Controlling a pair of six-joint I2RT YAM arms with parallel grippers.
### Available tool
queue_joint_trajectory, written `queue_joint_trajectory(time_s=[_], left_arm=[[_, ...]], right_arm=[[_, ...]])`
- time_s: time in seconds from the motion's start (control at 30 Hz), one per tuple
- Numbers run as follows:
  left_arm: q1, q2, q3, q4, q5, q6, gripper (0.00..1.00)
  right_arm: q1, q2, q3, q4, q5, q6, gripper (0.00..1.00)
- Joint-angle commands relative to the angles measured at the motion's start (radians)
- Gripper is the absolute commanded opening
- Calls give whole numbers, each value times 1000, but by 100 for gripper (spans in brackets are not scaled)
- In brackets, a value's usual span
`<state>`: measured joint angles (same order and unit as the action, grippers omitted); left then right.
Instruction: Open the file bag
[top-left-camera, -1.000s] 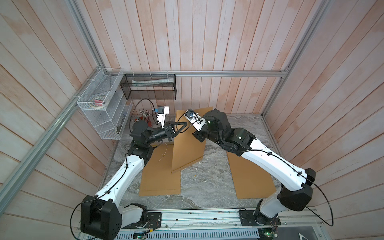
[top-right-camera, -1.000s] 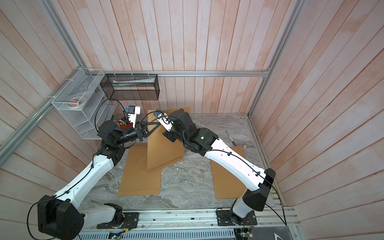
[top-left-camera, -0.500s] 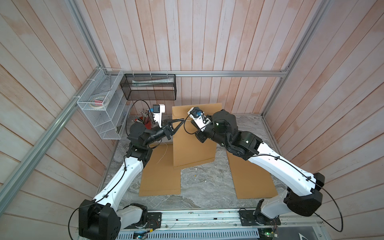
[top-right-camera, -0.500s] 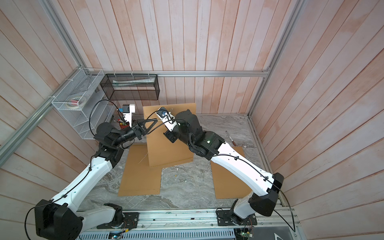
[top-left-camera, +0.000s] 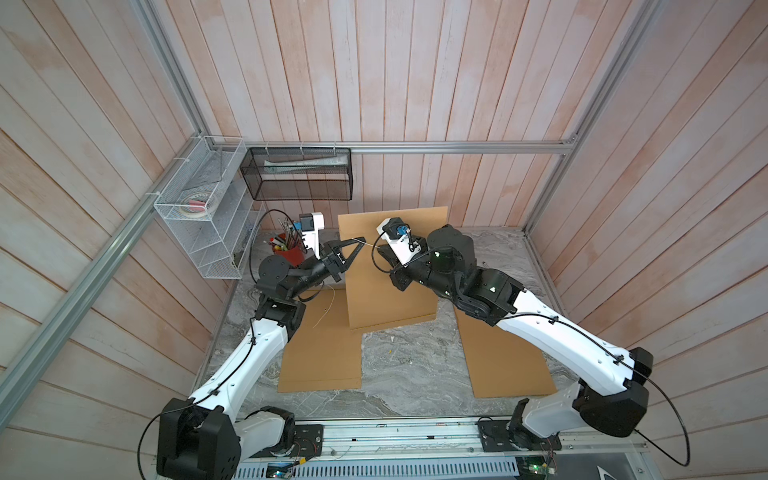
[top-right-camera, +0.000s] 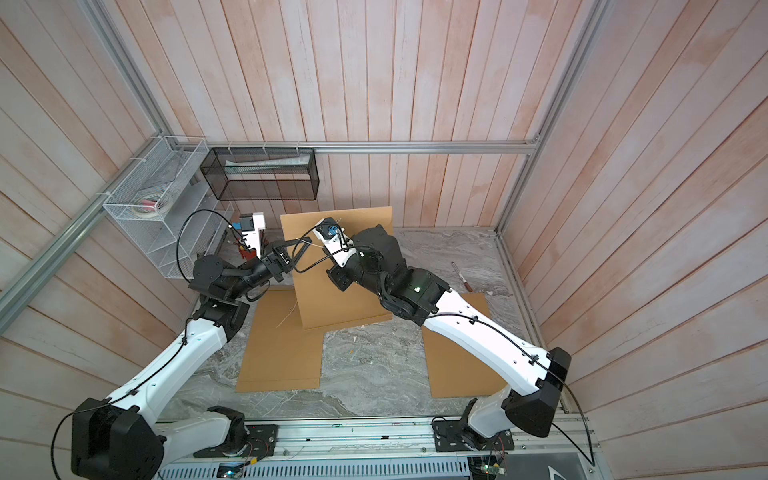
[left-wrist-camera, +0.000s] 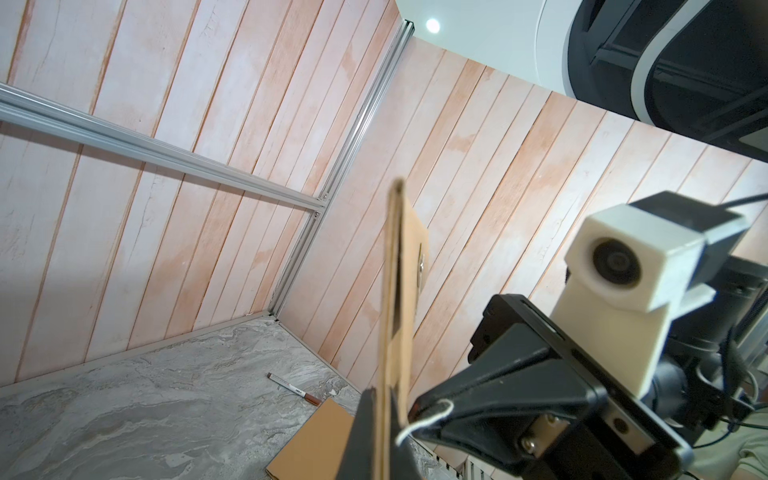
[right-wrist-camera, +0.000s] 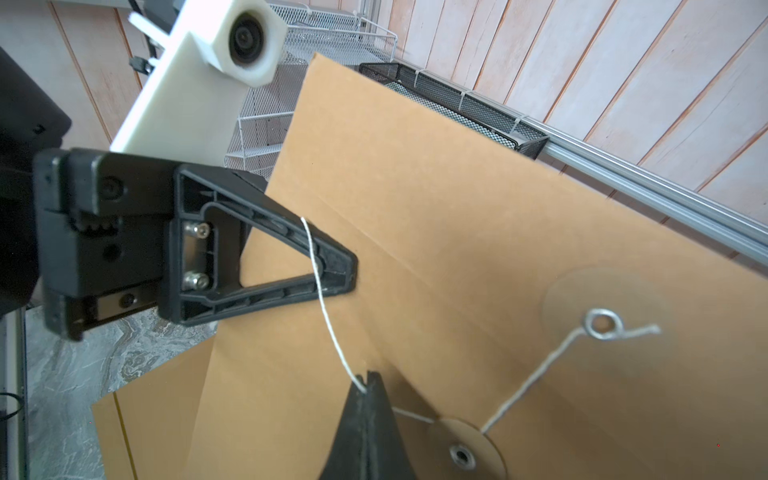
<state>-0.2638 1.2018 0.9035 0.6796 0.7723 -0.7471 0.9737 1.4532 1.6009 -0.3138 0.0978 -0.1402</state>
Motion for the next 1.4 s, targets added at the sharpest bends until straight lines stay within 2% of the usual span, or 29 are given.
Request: queue_joint_trajectory(time_s=[0.0,0.8,1.37], left_arm=[[-1,-20,-9,61,-40,-18,0],[32,-32,-70,235,-47,-148,0],[52,-33,-93,289,-41,-197,0]], right_arm=[[9,-26,-29,30,-64,39,0],[-5,-94,-160,79,-38,83,0],[-29,-114,-205,85,-57,111,0]])
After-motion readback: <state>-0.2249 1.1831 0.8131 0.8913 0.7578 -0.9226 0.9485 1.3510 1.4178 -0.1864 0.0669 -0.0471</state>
